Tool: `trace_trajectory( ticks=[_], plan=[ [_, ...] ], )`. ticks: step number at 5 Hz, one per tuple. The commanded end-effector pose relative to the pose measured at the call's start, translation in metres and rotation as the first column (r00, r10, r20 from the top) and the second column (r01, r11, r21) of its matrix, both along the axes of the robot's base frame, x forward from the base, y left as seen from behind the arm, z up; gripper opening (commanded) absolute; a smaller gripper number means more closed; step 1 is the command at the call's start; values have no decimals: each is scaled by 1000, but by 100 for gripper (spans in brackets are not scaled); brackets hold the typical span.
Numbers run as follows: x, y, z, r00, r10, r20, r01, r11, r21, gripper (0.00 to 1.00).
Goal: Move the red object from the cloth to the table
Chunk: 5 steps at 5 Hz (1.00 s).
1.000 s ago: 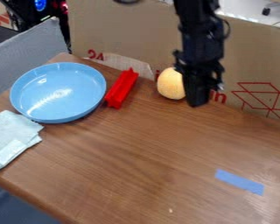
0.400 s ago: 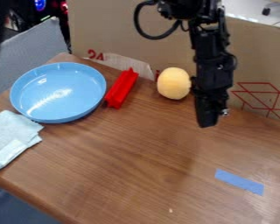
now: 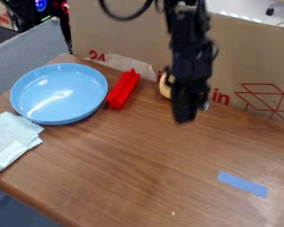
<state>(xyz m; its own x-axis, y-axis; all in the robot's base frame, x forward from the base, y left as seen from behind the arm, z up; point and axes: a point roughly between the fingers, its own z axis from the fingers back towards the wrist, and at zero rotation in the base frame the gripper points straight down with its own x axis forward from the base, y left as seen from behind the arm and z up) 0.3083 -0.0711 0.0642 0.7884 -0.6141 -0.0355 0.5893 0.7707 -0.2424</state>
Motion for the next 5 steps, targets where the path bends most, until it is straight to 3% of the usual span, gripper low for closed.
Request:
trace_trajectory(
  ticks=[1, 2, 3, 4, 5],
  plan=[
    [-10, -11, -10, 1000, 14, 19, -13, 999, -37, 0],
    [0, -13, -6, 1000, 8, 22, -8, 1000, 1, 0],
    [7, 8, -7, 995, 103, 19, -103, 994, 27, 0],
    [-6, 1, -10, 989, 147, 19, -148, 988, 46, 100],
    [-32, -11, -16, 991, 133, 15, -133, 989, 63, 100]
  ],
)
